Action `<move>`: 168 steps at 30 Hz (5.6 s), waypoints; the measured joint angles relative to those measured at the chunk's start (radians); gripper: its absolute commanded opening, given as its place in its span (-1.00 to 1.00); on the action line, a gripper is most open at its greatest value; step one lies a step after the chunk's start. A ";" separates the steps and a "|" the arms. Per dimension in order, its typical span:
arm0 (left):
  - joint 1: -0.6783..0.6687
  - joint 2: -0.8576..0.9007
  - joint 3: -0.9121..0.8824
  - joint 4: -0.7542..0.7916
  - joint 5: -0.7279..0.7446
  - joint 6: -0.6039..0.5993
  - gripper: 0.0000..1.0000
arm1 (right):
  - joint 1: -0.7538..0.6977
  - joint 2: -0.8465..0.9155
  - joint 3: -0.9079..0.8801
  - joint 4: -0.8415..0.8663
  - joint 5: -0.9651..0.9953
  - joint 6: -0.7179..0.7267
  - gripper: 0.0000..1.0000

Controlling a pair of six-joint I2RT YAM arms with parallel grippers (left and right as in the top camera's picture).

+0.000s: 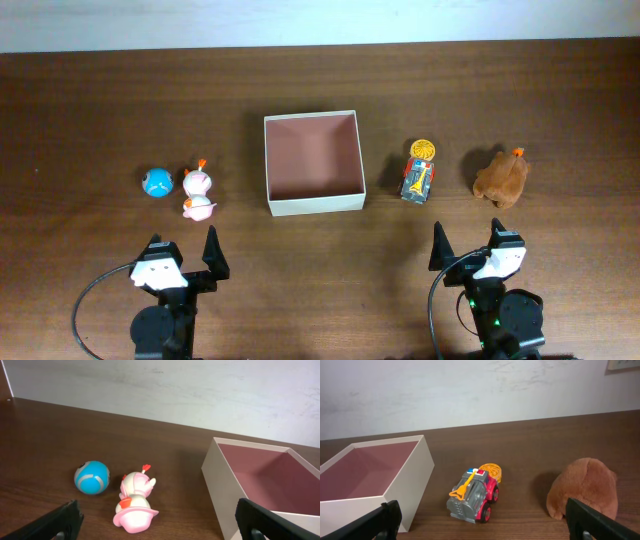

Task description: Pack container

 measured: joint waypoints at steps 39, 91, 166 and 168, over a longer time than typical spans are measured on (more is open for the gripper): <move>0.000 0.000 0.000 0.000 0.000 0.000 0.99 | 0.000 0.000 0.000 0.000 0.000 0.000 0.97; 0.000 0.000 0.000 0.000 0.000 0.000 0.99 | 0.000 0.000 0.000 0.015 -0.002 0.000 0.97; 0.000 0.000 0.000 0.000 0.000 0.000 0.99 | -0.001 1.874 1.235 -0.570 -0.068 0.362 0.53; 0.000 0.000 0.000 0.000 0.000 0.000 0.99 | -0.001 1.878 1.235 -0.562 -0.068 0.365 0.37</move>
